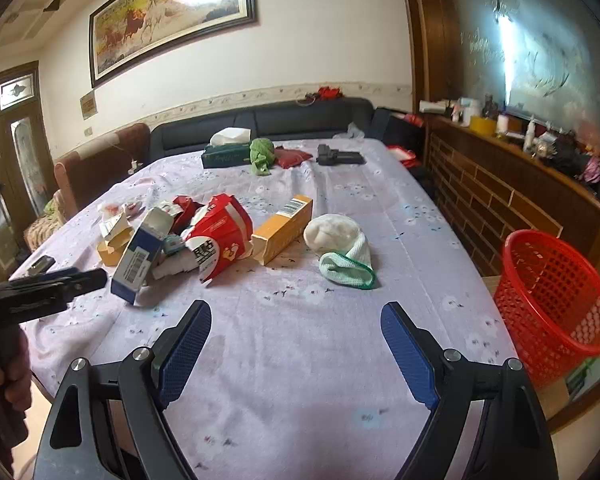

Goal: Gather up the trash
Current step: 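Grasp the white-blue medicine box with left tool while right tool grasps the white glove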

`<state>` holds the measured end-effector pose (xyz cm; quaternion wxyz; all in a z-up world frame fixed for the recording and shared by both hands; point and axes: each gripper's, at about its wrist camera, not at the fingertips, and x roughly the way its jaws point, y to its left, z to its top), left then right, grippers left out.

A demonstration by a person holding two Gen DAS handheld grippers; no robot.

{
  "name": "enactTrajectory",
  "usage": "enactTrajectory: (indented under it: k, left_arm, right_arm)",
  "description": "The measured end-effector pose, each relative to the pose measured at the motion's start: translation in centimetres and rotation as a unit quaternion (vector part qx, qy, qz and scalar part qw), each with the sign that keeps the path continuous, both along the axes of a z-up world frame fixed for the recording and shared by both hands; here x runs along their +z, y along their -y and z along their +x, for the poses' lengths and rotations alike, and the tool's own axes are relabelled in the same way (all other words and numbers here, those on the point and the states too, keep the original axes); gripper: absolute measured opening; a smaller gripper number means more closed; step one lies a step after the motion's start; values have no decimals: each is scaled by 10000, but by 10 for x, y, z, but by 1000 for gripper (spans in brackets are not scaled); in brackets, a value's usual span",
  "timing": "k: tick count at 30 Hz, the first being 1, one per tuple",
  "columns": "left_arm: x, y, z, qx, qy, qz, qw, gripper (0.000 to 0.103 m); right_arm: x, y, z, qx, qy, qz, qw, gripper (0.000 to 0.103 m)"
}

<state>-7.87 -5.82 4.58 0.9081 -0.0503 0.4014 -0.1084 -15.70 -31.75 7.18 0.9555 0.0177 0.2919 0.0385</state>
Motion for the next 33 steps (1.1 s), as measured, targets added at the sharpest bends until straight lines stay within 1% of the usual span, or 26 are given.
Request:
enactTrajectory:
  k: [1, 3, 4, 8, 9, 12, 14, 16, 17, 18, 19, 20, 22, 25, 28, 31, 33]
  left_arm:
    - [-4, 1, 8, -2, -125, -50, 9999, 43]
    - [-8, 1, 17, 7, -227, -138, 9996, 42]
    - [-10, 1, 21, 23, -254, -151, 9996, 42]
    - [-13, 2, 30, 35, -298, -204, 9993, 43]
    - [-14, 2, 32, 36, -320, -220, 9992, 44]
    - [-14, 3, 37, 37, -331, -202, 9992, 47]
    - [-16, 5, 41, 26, -365, -168, 9992, 48]
    - [-18, 5, 44, -5, -378, -187, 9991, 48]
    - [-19, 6, 43, -23, -385, -173, 9991, 47]
    - [-19, 7, 44, -40, -373, -165, 9992, 43]
    - [-20, 7, 43, -27, -317, -142, 9994, 42]
    - [-20, 7, 41, -25, -260, -105, 9996, 41]
    - [-20, 7, 37, -21, -160, -50, 9999, 39]
    - [-16, 5, 25, -29, 25, -22, 10000, 38]
    - [-9, 2, 13, -44, 166, -99, 9998, 37]
    - [0, 0, 1, -133, 224, -220, 9994, 36]
    - [5, 0, -6, -214, 280, -287, 9990, 36]
  right_arm:
    - [0, 4, 7, 10, -65, -27, 10000, 90]
    - [-1, 15, 23, 23, -141, 167, 9998, 90]
    - [-1, 21, 33, 25, -215, 256, 9994, 90]
    - [-7, 33, 66, 89, -536, 272, 9982, 90]
    - [-10, 35, 77, 98, -618, 237, 9978, 90]
    - [-21, 44, 105, 94, -917, 426, 9948, 90]
    - [-29, 49, 124, -19, -1081, 406, 9933, 87]
    - [-36, 53, 139, -8, -1212, 379, 9919, 84]
    - [-41, 52, 148, 31, -1332, 316, 9906, 79]
    - [-44, 51, 153, 47, -1395, 285, 9898, 75]
    - [-47, 51, 157, 56, -1465, 260, 9889, 64]
    - [-50, 51, 159, 47, -1529, 260, 9879, 42]
    - [-56, 52, 158, 36, -1664, 392, 9853, 23]
    - [-53, 53, 148, -17, -1526, 481, 9871, 7]
    - [-49, 54, 131, -7, -1411, 787, 9869, 7]
    - [-44, 48, 113, 31, -1329, 821, 9877, 7]
    - [-39, 42, 98, 173, -1256, 913, 9877, 7]
